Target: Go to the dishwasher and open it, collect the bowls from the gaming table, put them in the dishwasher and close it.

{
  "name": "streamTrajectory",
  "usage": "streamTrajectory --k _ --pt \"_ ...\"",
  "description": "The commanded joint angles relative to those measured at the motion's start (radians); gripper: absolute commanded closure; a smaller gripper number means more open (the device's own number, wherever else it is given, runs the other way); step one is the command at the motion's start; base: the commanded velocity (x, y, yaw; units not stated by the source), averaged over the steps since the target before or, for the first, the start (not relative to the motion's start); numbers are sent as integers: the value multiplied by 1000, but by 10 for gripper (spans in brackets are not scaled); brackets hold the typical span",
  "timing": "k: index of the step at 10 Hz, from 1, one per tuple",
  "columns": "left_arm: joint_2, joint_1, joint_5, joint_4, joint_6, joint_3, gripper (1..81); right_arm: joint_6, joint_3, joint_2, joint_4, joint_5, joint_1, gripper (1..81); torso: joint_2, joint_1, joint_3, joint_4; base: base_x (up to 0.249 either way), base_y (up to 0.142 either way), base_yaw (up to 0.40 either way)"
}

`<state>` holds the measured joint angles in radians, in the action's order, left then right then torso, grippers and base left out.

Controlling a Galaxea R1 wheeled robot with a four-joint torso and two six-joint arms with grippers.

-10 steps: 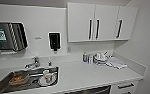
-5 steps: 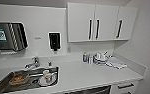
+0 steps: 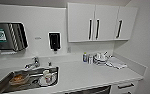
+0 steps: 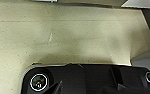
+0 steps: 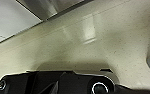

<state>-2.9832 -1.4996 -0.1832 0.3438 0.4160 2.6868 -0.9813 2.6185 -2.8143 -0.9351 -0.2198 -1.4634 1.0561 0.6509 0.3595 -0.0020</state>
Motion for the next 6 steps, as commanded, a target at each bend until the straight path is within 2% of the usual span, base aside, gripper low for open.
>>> streamTrajectory --k 1,6 --pt "9 57 31 4 -5 -1 10 3 63 -55 -76 17 -16 10 0 0 0 0 0 0 0" --pt "-14 57 33 4 -5 -1 10 6 115 -132 -73 19 -67 10 1 0 -1 0 0 0 0"
